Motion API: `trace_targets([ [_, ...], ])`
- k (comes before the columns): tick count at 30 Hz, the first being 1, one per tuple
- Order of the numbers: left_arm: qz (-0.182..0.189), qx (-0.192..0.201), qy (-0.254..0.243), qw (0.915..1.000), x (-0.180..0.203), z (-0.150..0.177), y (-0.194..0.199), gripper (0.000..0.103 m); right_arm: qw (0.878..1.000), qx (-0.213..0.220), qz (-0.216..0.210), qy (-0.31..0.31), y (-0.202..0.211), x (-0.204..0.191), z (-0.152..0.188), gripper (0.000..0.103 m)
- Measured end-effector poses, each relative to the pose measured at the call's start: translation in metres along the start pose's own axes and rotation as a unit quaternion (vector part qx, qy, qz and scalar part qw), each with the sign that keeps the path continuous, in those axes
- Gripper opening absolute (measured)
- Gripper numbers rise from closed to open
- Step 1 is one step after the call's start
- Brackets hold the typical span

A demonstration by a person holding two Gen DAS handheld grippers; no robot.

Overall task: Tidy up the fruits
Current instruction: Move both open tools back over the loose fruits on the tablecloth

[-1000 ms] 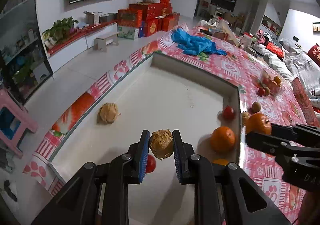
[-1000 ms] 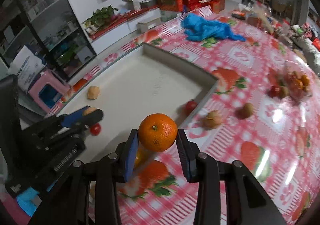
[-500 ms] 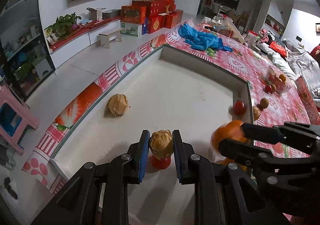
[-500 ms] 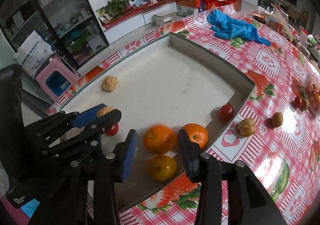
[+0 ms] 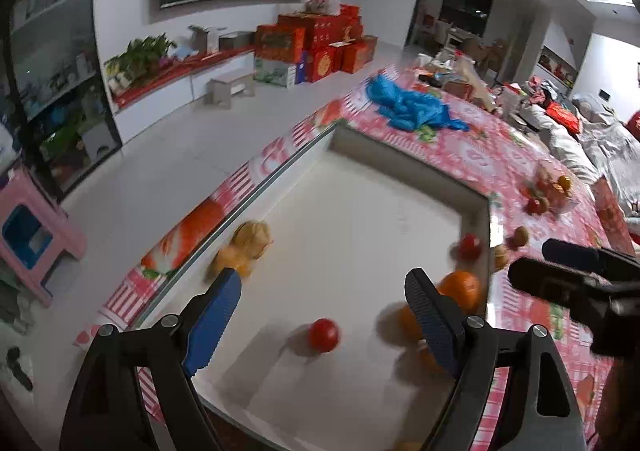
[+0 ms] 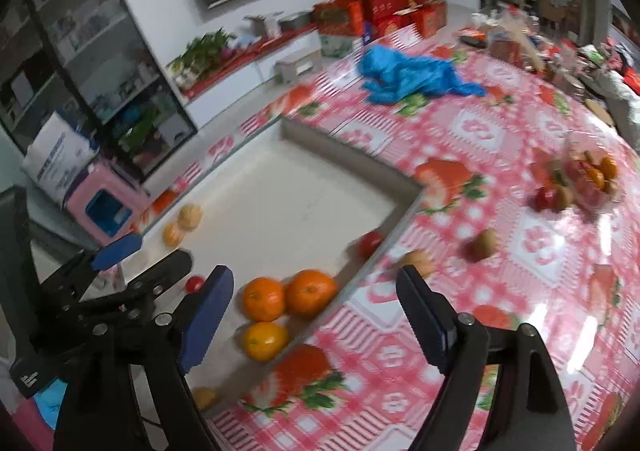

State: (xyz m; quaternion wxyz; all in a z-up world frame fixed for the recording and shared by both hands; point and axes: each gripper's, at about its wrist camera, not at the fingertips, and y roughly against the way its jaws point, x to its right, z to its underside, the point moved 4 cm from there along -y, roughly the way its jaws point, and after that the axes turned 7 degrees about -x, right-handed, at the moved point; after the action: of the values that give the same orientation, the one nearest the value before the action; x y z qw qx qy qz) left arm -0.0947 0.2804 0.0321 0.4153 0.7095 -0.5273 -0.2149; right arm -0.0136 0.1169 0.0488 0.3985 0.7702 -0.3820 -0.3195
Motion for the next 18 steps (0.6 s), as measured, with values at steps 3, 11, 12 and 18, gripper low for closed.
trace_targets([
  [3, 0.006, 0.008, -0.020, 0.9997, 0.016, -0.007, 0.011, 0.085, 0.999, 0.018, 0.002, -0.030, 0.020, 0.024, -0.005, 0.086],
  [11, 0.042, 0.024, -0.058, 0.9972, 0.060, -0.025, 0.036, 0.085, 0.993, 0.051, 0.051, -0.088, 0.054, 0.085, -0.017, 0.086],
  [12, 0.043, 0.026, -0.063, 0.9967, 0.065, -0.027, 0.037, 0.085, 0.992, 0.048, 0.063, -0.093, 0.051, 0.093, -0.016, 0.086],
  [18, 0.045, 0.015, -0.091, 0.9948, 0.088, -0.019, 0.027, 0.085, 0.988, -0.011, 0.101, -0.117, 0.003, 0.128, 0.001, 0.086],
])
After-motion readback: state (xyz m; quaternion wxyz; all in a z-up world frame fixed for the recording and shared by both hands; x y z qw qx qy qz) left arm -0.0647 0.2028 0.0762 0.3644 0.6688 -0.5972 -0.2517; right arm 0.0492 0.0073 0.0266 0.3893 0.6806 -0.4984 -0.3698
